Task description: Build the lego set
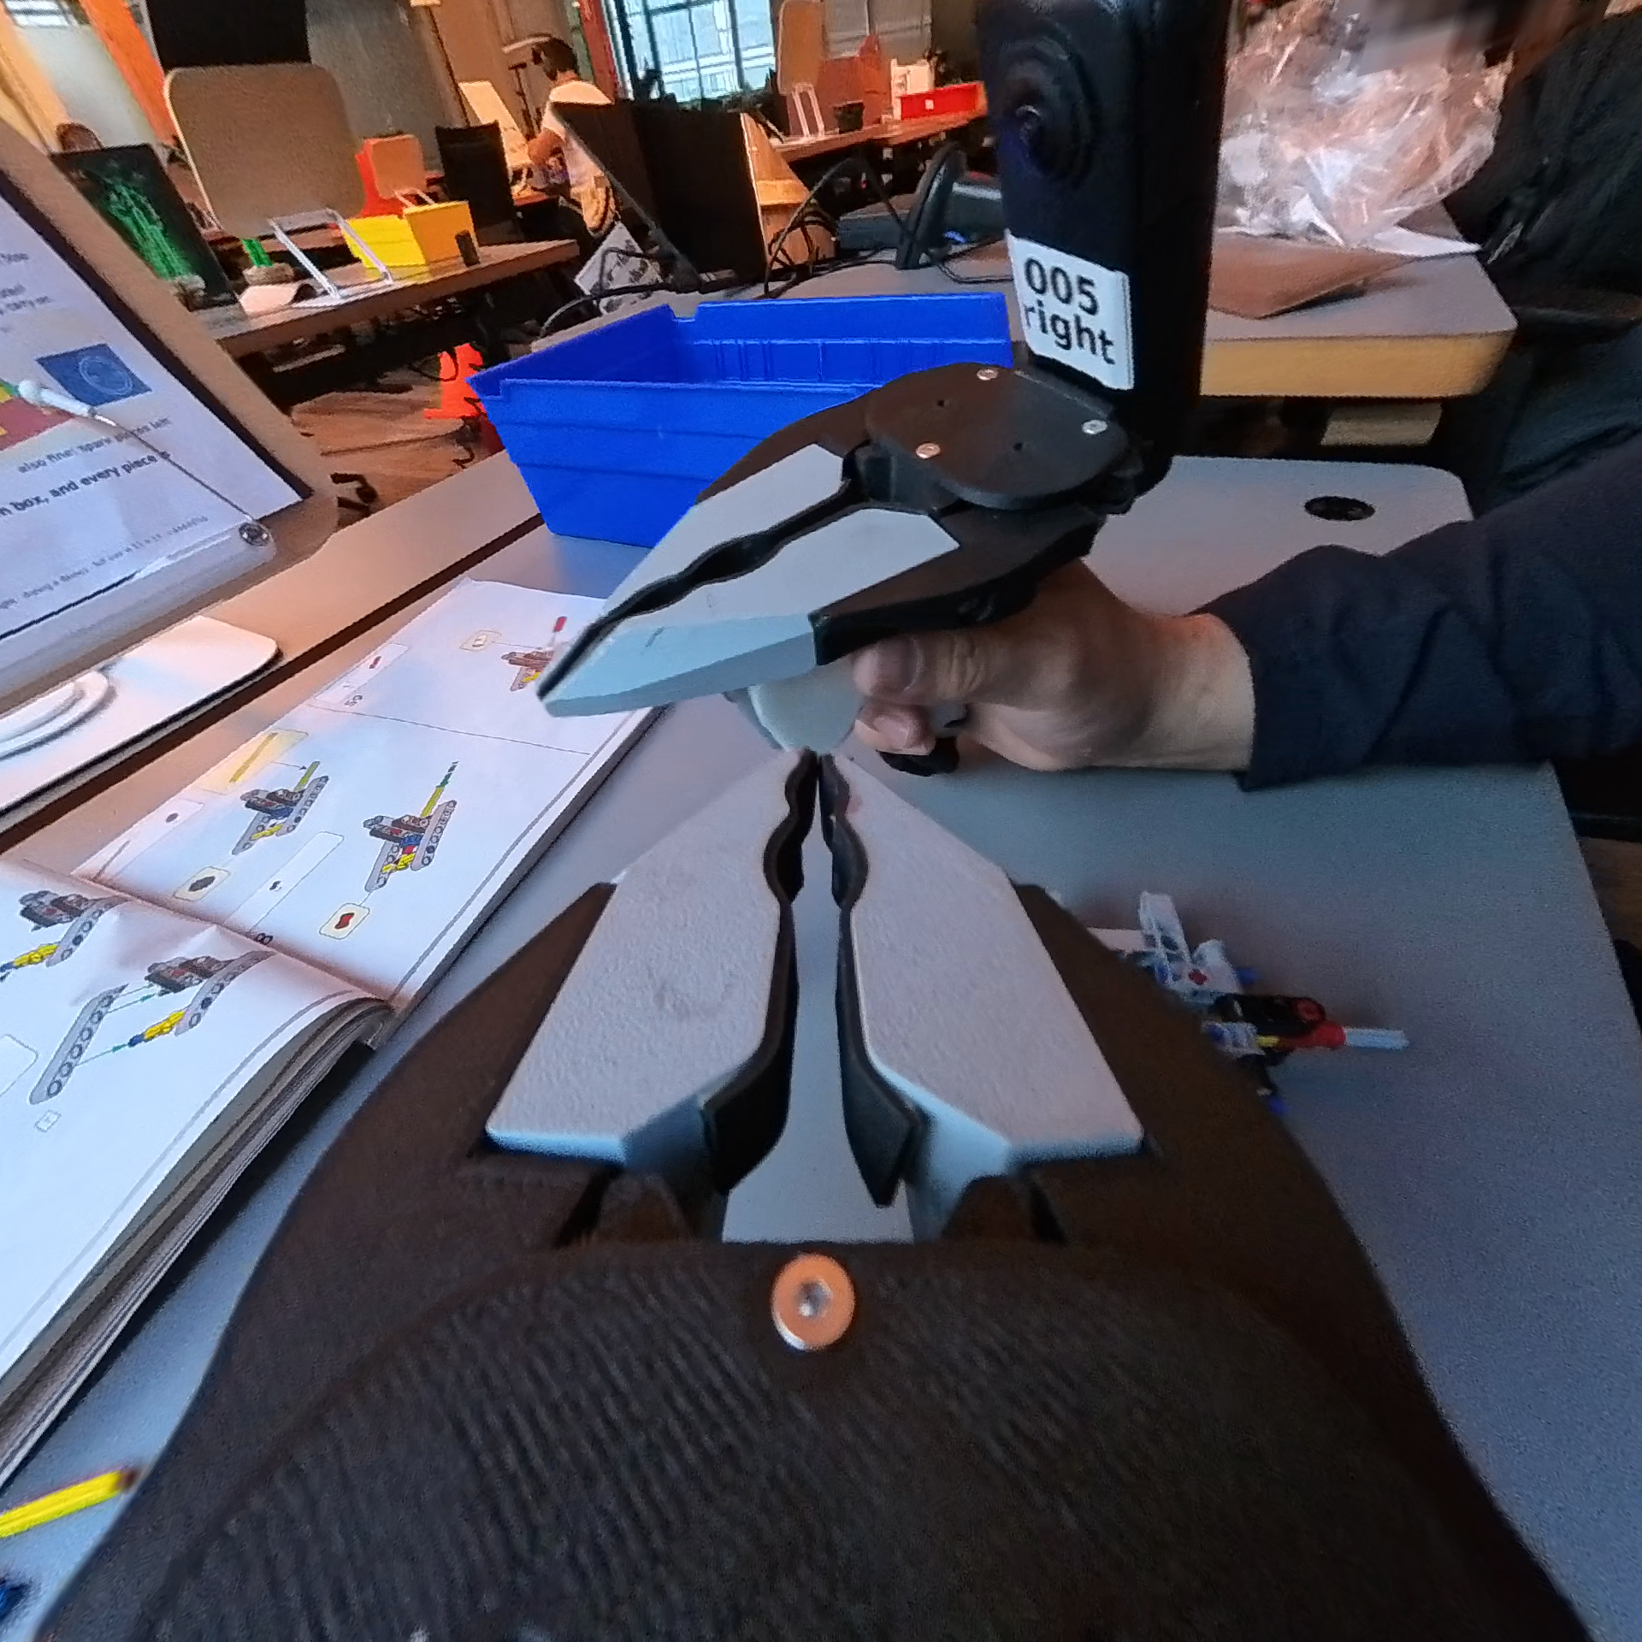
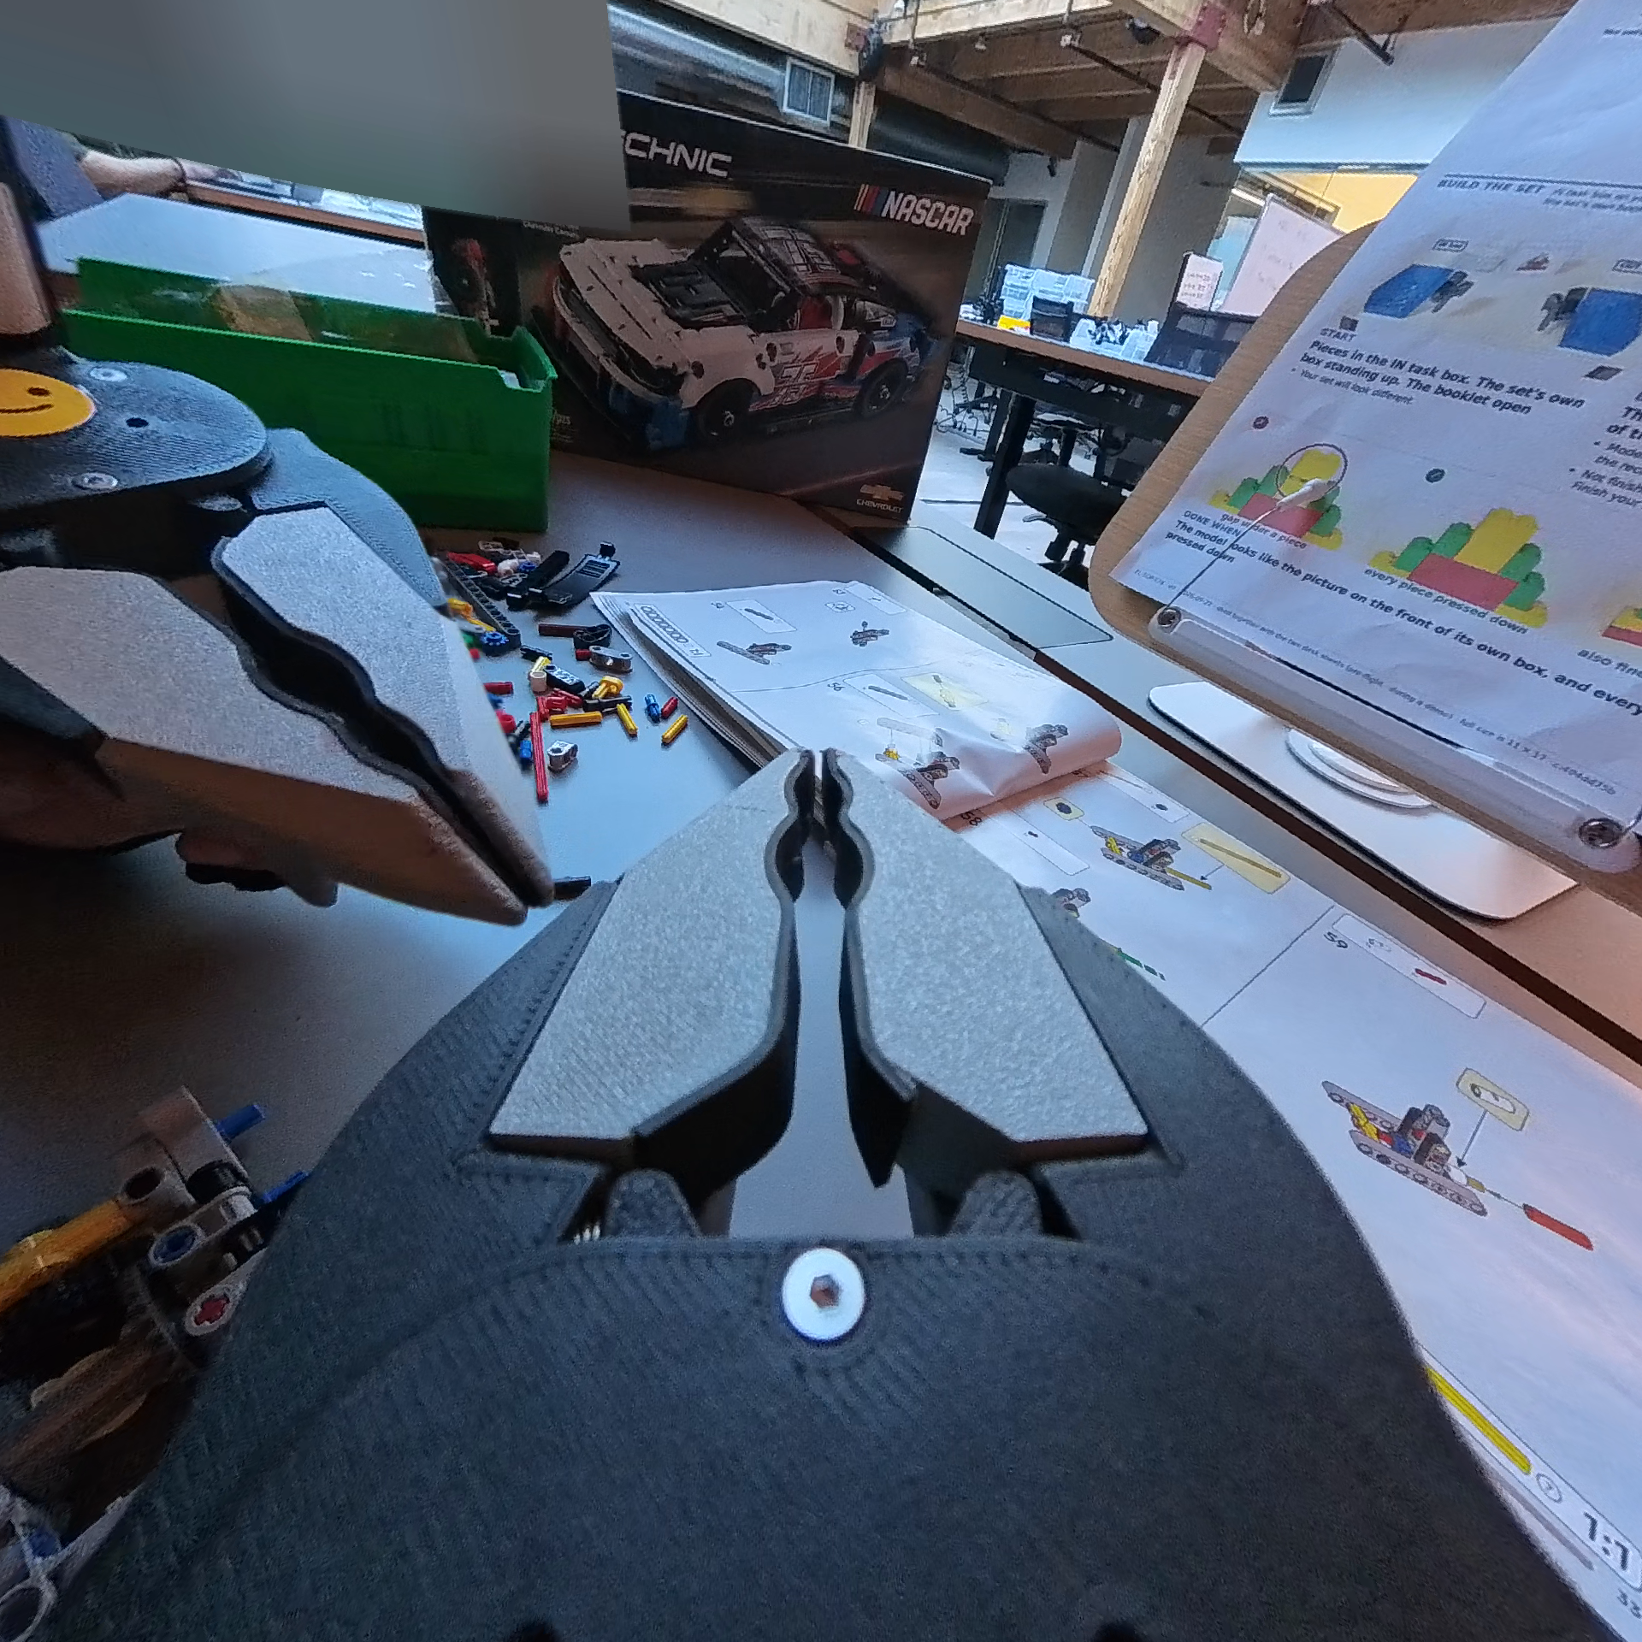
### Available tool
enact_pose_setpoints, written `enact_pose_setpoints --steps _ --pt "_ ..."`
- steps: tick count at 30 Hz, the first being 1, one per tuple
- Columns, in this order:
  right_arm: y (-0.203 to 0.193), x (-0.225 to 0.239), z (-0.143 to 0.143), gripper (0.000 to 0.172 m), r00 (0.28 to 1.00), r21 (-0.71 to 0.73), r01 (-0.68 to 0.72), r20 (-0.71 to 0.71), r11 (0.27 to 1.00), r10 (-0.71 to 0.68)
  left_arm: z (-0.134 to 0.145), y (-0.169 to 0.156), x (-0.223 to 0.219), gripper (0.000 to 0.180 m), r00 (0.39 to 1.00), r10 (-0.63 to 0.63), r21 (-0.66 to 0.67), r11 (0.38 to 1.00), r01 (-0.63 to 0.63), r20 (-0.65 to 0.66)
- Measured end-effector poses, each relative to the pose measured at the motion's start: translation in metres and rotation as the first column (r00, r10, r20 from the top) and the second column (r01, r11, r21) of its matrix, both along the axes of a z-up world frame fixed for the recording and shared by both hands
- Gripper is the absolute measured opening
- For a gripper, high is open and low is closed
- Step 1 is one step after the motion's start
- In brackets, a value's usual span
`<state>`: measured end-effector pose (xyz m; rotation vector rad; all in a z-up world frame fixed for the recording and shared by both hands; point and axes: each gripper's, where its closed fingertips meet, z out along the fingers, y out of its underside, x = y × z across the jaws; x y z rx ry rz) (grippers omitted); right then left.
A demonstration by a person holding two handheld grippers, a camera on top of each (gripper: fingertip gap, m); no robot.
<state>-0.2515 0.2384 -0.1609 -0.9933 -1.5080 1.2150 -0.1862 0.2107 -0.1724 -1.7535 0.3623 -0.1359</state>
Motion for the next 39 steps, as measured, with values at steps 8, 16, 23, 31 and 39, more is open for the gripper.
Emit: enact_pose_setpoints --steps 8,16,23,31,39 --pt "0.001 0.002 0.003 0.0 1.0 0.0 0.004 -0.015 1.0 -0.004 -0.005 0.0 0.01 0.0 0.997 -0.023 -0.001 1.0 0.023 -0.076" --pt "0.003 0.001 0.001 0.0 1.0 -0.013 0.003 -0.009 1.0 -0.004 -0.007 -0.002 0.018 0.0 0.994 -0.048 -0.001 0.999 0.048 -0.102" --pt "0.002 0.001 -0.001 0.0 1.0 -0.016 -0.01 0.005 1.0 0.01 -0.01 -0.003 0.023 0.0 0.99 -0.067 -0.005 0.998 0.067 -0.125" --pt "0.0 -0.002 -0.003 0.0 1.0 -0.016 -0.01 0.011 1.0 0.01 -0.01 -0.002 0.023 0.0 0.991 -0.067 -0.008 0.998 0.067 -0.118" --pt "-0.003 -0.002 -0.005 0.0 1.0 -0.011 -0.011 0.028 1.0 0.012 -0.008 -0.002 0.02 0.0 0.994 -0.059 -0.006 0.998 0.059 -0.095"
